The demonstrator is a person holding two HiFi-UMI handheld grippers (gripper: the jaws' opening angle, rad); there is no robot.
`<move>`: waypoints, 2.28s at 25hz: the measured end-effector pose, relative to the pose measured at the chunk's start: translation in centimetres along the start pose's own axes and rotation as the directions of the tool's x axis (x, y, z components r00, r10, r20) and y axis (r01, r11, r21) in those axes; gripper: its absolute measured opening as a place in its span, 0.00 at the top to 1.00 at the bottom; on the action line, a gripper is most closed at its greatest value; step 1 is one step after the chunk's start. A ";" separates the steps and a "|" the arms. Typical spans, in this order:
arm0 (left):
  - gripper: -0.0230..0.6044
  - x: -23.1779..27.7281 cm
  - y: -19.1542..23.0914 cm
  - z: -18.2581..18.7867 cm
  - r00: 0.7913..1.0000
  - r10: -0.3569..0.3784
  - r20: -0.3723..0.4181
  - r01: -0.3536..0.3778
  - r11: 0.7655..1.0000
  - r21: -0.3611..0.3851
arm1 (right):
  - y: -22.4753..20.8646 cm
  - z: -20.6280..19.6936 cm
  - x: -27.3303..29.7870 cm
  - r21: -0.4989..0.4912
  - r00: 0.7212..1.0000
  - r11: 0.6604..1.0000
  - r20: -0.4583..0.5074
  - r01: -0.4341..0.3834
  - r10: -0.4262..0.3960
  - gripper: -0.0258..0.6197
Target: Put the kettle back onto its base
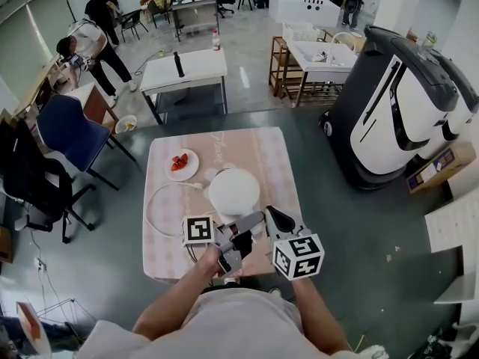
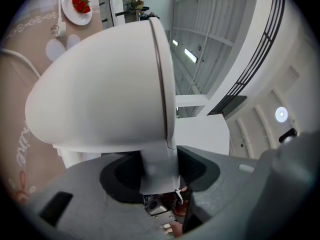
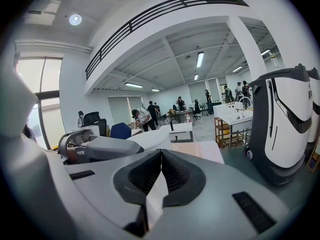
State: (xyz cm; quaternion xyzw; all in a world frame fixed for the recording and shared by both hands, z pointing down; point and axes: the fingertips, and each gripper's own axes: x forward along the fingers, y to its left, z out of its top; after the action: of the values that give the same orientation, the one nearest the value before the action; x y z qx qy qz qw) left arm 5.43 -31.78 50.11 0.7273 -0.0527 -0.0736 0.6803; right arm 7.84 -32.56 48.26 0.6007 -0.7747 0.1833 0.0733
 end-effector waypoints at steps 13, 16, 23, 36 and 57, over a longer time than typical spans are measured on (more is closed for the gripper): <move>0.65 0.3 0.3 0.0 0.999 0.050 -0.021 -0.050 0.999 -0.004 | -0.6 -0.3 -0.4 0.029 1.000 1.000 -0.003 0.004 -0.004 0.95; 0.65 0.2 0.2 -0.1 0.998 0.057 -0.021 -0.057 0.998 0.009 | -0.7 -0.2 -0.4 0.032 1.000 0.999 -0.005 0.003 -0.003 0.95; 0.64 -0.5 0.5 -0.6 0.996 0.080 -0.042 -0.080 0.997 0.014 | -1.6 -0.2 -0.7 0.044 1.000 0.999 -0.003 0.006 -0.006 0.95; 0.64 0.3 1.8 -2.6 0.990 0.117 -0.077 -0.112 0.991 0.075 | -1.3 -1.0 -1.3 0.046 1.000 0.999 -0.016 -0.024 0.025 0.95; 0.54 -2.2 0.9 -3.0 0.931 0.331 0.153 -0.363 0.808 0.464 | 0.5 -0.1 -3.4 0.000 0.993 0.993 0.007 -0.117 0.117 0.95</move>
State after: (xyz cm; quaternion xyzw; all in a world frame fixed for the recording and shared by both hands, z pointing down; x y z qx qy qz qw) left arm 3.86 -28.49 51.32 0.8495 -0.2234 0.0438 0.4760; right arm 8.26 -29.33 47.06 0.5549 -0.8088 0.1854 0.0598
